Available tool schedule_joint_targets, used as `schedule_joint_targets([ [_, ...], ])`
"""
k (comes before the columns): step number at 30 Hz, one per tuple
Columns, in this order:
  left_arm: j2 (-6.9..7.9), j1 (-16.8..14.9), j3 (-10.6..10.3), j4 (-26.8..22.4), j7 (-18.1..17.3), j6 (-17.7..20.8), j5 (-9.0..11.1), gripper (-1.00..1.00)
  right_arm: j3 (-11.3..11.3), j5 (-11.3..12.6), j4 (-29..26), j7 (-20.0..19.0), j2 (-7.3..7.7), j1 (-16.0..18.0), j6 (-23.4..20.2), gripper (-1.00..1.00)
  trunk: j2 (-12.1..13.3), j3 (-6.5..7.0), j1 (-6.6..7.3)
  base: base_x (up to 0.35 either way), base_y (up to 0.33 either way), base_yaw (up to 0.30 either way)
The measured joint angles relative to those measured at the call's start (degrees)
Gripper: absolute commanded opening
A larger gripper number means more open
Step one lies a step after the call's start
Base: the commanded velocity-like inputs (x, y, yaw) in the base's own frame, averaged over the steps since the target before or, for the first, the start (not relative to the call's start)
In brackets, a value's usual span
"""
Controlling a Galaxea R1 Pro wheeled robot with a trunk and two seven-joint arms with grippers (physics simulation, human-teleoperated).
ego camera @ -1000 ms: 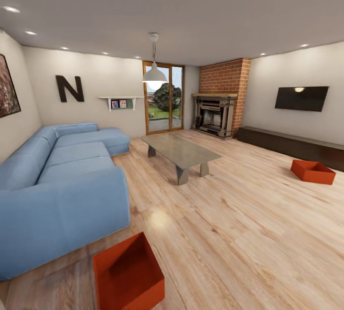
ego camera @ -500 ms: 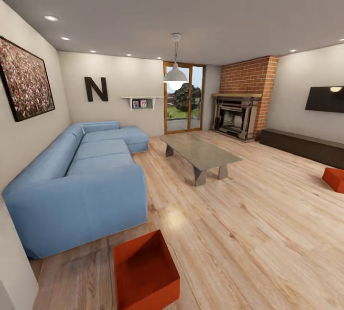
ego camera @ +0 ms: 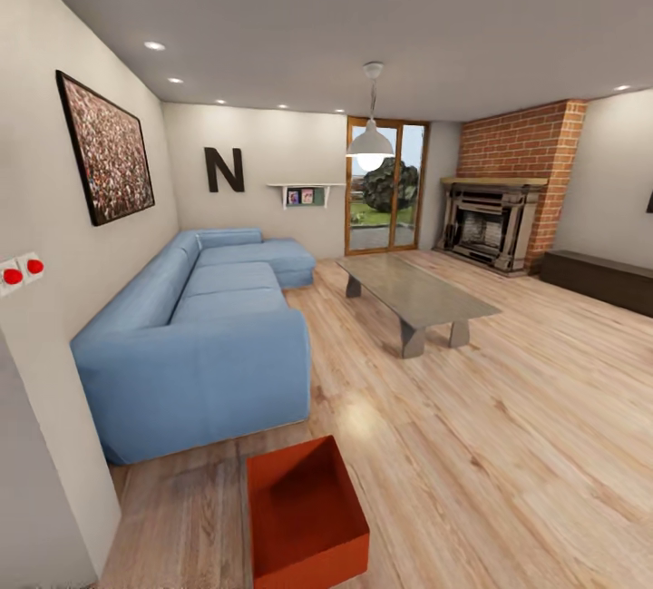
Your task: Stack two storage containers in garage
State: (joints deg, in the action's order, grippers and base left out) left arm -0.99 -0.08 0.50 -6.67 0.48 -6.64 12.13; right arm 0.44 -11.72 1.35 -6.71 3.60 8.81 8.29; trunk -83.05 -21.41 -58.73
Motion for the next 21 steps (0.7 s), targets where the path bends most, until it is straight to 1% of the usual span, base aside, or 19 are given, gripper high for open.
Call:
schedule_joint_targets([
  [7, -0.07, 0.0, 0.0, -0.1, 0.0, 0.0, -0.1, 1.00, 0.0, -0.3, 0.0, 0.6, 0.20, 0.0, 0.2, 1.00, 0.0, 0.00, 0.00, 0.023, -0.009, 0.018],
  [15, 0.02, 0.0, -0.1, 0.1, 0.0, 0.1, 0.1, 1.00, 0.1, -0.4, 0.0, 0.7, 0.32, 0.0, 0.2, 1.00, 0.0, 0.00, 0.03, 0.241, -0.124, 0.000],
  [17, 0.03, 0.0, -0.1, 0.1, 0.0, 0.1, 0.1, 1.00, 0.6, -0.7, 0.0, 0.9, 0.24, 0.0, 0.0, 1.00, 0.0, 0.00, 0.03, 0.263, -0.173, 0.000],
  [21, 0.04, 0.0, 0.0, 0.1, 0.0, 0.0, 0.1, 1.00, 0.3, -0.4, 0.0, 0.9, 0.42, 0.0, -0.2, 1.00, 0.0, 0.00, 0.03, 0.263, -0.174, 0.000],
])
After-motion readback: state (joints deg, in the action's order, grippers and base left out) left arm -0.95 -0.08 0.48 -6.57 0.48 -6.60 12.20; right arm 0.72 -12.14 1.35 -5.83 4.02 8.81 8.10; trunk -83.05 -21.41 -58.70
